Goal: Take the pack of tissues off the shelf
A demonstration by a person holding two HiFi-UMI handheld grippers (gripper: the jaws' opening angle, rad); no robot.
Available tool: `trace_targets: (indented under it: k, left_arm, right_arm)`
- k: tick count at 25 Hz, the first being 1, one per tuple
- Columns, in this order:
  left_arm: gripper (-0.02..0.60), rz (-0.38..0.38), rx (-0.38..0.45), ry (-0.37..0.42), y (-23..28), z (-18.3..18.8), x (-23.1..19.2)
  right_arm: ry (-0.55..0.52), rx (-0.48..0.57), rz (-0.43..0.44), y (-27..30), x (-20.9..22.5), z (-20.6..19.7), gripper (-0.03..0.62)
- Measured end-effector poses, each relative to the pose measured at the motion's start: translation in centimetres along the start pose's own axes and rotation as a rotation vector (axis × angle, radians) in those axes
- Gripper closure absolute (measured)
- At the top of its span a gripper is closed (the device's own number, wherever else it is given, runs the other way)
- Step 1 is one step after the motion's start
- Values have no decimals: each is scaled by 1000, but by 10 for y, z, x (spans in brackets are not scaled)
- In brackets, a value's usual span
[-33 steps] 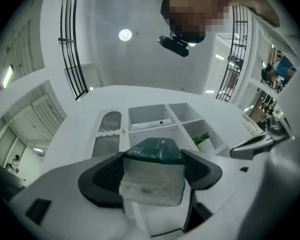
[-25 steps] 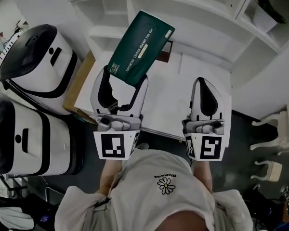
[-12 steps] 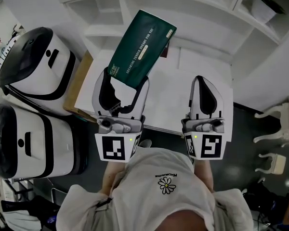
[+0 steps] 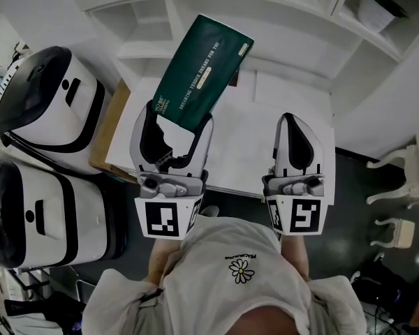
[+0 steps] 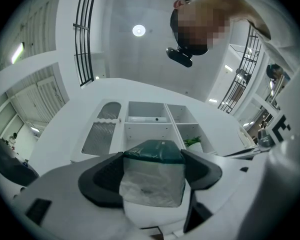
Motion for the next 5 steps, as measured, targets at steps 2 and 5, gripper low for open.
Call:
trace_targets:
  k: [2, 5]
  left_arm:
    - [224, 2, 2, -4, 1, -1, 1]
    - [224, 4, 5, -10, 1, -1, 0]
  right_arm:
    - [-2, -1, -5, -1, 3, -1, 592]
    - [-6, -2, -13, -3, 5, -1, 592]
Point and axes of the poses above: the fingertips, and each gripper's own axes: y forward along the fingers, x to its right, z out of its top, the point moved 2 cm from there along -y, backward along the fingers, and after that the axes turned 1 degree about x, right-handed, at the moved point
